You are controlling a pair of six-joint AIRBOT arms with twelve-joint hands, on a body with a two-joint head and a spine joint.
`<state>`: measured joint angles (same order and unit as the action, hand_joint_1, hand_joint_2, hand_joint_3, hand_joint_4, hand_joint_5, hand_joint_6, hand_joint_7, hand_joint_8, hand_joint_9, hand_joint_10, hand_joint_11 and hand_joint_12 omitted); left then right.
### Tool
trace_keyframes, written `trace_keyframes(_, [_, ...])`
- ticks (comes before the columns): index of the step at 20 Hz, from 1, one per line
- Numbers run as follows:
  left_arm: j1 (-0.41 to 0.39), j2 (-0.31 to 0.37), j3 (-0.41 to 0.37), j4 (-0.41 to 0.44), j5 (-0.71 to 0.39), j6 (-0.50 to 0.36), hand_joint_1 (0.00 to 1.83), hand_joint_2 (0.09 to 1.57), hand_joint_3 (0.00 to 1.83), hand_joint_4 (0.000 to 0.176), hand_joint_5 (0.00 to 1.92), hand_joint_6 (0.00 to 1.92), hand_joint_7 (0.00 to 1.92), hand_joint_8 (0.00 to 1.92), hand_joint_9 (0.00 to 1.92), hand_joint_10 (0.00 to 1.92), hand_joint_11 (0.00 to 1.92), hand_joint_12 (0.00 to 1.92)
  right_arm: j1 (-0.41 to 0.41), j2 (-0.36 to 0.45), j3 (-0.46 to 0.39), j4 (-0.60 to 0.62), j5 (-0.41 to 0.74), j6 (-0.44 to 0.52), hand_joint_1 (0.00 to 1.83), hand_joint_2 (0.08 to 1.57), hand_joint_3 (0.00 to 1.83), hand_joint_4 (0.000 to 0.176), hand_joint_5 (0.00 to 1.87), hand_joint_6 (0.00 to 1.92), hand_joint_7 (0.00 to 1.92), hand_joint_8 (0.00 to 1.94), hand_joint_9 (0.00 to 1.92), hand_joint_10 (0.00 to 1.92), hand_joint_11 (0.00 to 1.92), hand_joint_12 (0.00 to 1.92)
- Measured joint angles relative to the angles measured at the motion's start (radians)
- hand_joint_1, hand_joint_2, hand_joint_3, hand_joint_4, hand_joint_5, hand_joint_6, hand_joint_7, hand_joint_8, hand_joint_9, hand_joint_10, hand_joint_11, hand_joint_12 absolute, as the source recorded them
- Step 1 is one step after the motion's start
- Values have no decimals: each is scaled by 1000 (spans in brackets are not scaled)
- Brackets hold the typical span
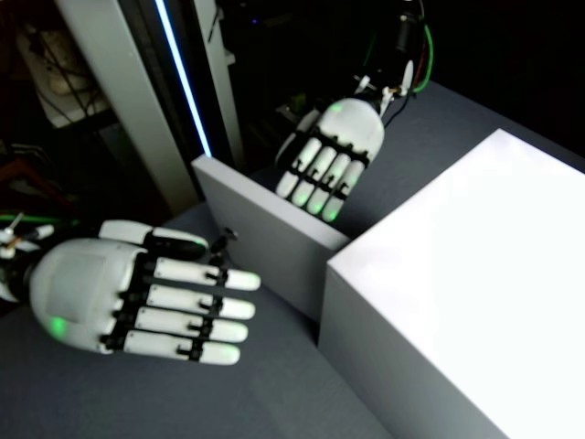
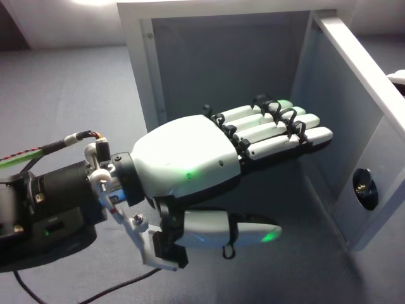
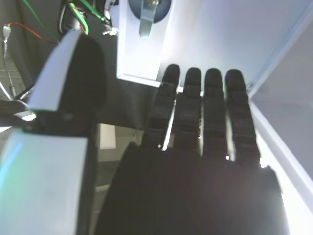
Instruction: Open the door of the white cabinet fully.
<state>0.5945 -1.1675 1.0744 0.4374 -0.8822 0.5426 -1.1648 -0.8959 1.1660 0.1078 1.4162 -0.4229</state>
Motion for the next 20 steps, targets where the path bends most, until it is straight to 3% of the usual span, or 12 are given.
trace_keyframes(1, [-8,-3,3,10,6,1,281,1308,0,0,5,1,3,1,0,0,29,16,0,-2,2,0,-1,0,327,1378,0,74,385,3,366,4,259,0,185,2])
trace_keyframes(3, [-29,-24,12,21,12,0,210,1328,8,0,19,4,12,2,5,1,57,21,0,-8,4,3,-2,0,351,1391,1,56,380,0,364,1,274,5,213,15])
trace_keyframes(6, [-38,-45,22,40,22,0,185,1341,8,0,18,2,12,1,2,1,61,17,0,-9,5,2,-2,0,341,1386,0,68,381,1,357,1,265,0,191,4])
trace_keyframes(8, [-49,-54,25,47,32,0,218,1329,0,0,16,0,0,0,0,0,56,11,0,-8,6,2,-1,0,343,1393,2,59,376,0,361,3,263,0,178,0])
trace_keyframes(10, [-58,-62,30,49,34,-1,387,1284,0,0,21,2,4,1,5,1,56,8,0,-9,6,2,-2,0,346,1383,0,54,376,0,360,2,235,0,149,0])
trace_keyframes(13, [-72,-67,35,63,36,2,421,1277,0,0,48,10,43,13,31,10,64,9,0,-11,10,1,-2,0,330,1379,0,68,372,0,337,0,205,0,128,5])
trace_keyframes(14, [-73,-69,35,63,37,2,335,1296,1,0,18,5,21,4,13,3,49,3,0,-11,10,3,-2,0,337,1383,0,69,377,2,333,0,205,0,128,6])
trace_keyframes(17, [-84,-73,38,70,37,9,447,1273,0,0,37,7,37,6,27,5,68,9,0,-13,10,3,-2,0,340,1392,2,64,375,0,350,3,216,3,135,9])
trace_keyframes(19, [-93,-83,45,68,39,21,413,1282,0,0,32,1,23,1,18,1,82,9,0,-13,10,-1,-1,0,347,1391,0,76,375,1,342,0,215,1,145,13])
trace_keyframes(20, [-94,-84,45,63,37,22,433,1281,0,0,43,4,21,1,26,4,102,16,0,-13,10,0,-1,0,374,1390,0,90,374,0,330,0,199,0,131,7])
